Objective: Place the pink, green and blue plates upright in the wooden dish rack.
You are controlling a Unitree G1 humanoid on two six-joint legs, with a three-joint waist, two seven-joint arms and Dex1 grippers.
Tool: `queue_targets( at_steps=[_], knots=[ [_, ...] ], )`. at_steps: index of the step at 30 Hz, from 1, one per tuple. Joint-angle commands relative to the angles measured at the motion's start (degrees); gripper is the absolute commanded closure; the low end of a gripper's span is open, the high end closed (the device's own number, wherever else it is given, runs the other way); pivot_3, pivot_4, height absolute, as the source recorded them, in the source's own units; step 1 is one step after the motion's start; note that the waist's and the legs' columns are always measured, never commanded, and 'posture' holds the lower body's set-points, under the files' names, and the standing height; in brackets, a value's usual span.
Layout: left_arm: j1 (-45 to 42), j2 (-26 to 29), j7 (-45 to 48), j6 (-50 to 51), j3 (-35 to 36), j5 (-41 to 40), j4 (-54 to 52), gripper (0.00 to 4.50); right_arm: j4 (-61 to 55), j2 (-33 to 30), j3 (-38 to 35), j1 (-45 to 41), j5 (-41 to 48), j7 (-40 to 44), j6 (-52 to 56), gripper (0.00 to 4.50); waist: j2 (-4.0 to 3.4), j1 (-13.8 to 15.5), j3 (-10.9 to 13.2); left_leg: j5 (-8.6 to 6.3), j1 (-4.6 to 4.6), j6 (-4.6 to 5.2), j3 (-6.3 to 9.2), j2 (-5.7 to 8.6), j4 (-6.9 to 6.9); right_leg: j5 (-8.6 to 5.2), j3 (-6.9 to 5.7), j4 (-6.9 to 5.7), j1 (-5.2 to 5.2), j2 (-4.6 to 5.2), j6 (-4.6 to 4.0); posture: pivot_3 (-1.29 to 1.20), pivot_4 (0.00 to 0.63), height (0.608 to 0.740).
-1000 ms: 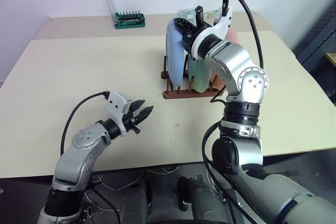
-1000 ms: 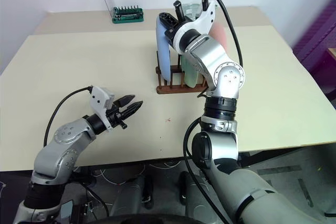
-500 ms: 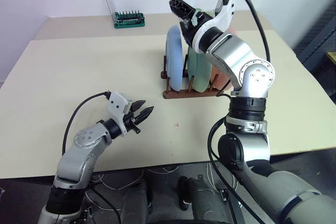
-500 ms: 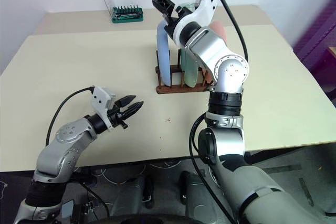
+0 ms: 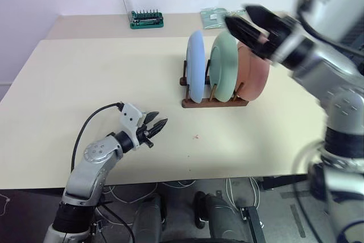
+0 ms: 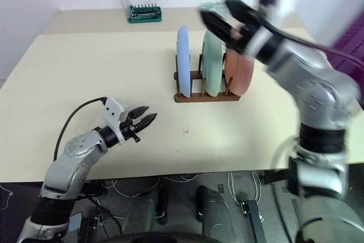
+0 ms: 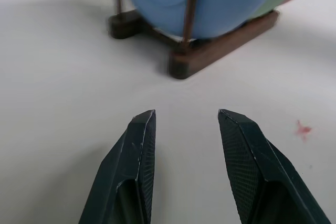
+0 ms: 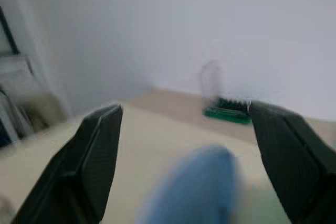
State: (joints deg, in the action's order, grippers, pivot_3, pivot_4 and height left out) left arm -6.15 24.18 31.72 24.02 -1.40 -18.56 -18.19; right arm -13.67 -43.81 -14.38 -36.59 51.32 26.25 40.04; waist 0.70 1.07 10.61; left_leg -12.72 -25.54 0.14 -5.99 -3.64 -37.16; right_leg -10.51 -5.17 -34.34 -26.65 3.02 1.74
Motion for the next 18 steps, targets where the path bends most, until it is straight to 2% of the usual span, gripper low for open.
queue_targets(
  at_steps=[1, 3, 5, 8, 14, 18],
  knots=[
    [0.0, 1.7, 1.0, -3.1, 0.9, 1.7, 0.8, 2.58, 1.7, -8.2, -11.1, 16.1, -4.7, 15.9, -5.5, 0.62, -0.02, 0.4, 0.0, -0.04, 0.02, 0.07, -0.06, 0.01, 0.01, -0.02, -0.01, 0.04, 0.01, 0.03, 0.03, 0.00, 0.150, 0.730],
    [-0.5, 2.0, 1.3, -3.7, 0.9, 2.3, 2.1, 2.58, 3.3, -9.9, -13.3, 22.9, -6.3, 20.0, -7.2, 0.62, -0.09, 0.2, 0.0, -0.12, 0.05, 0.20, -0.19, 0.01, 0.05, -0.02, 0.03, 0.08, 0.00, 0.07, 0.04, 0.00, 0.150, 0.730],
    [-1.3, 2.2, 1.2, -4.6, 1.5, 2.7, 4.1, 2.58, 3.0, -10.1, -12.5, 29.4, -10.9, 22.6, -11.2, 0.62, -0.13, -0.4, 0.0, -0.14, 0.12, 0.24, -0.24, 0.00, 0.00, 0.00, 0.10, 0.05, 0.02, -0.01, 0.03, 0.00, 0.150, 0.730],
    [-2.1, 2.4, 0.9, -5.9, 1.9, 3.9, 6.9, 2.58, 4.3, -8.5, -10.4, 34.8, -17.0, 24.0, -17.4, 0.62, -0.15, -0.5, 0.0, -0.16, 0.25, 0.21, -0.07, -0.04, -0.12, 0.09, 0.10, 0.06, 0.07, -0.17, -0.07, 0.00, 0.150, 0.730],
    [-0.8, 2.6, 0.2, -8.0, 2.9, 5.2, 9.0, 2.58, 9.3, -4.3, -2.7, 33.8, -28.1, 20.5, -25.8, 0.62, -0.14, -0.6, 0.0, -0.26, 0.34, 0.03, 0.30, -0.03, -0.12, 0.12, -0.13, 0.25, 0.03, -0.25, -0.14, 0.00, 0.150, 0.730],
    [0.6, 2.4, -0.7, -8.1, 3.8, 5.5, 8.7, 2.58, 14.8, -1.6, -1.5, 30.6, -29.4, 20.4, -27.9, 0.62, -0.16, -0.4, 0.0, -0.25, 0.29, 0.06, 0.19, 0.00, -0.09, 0.17, -0.10, 0.10, -0.07, -0.15, -0.20, 0.00, 0.150, 0.730]
  ],
)
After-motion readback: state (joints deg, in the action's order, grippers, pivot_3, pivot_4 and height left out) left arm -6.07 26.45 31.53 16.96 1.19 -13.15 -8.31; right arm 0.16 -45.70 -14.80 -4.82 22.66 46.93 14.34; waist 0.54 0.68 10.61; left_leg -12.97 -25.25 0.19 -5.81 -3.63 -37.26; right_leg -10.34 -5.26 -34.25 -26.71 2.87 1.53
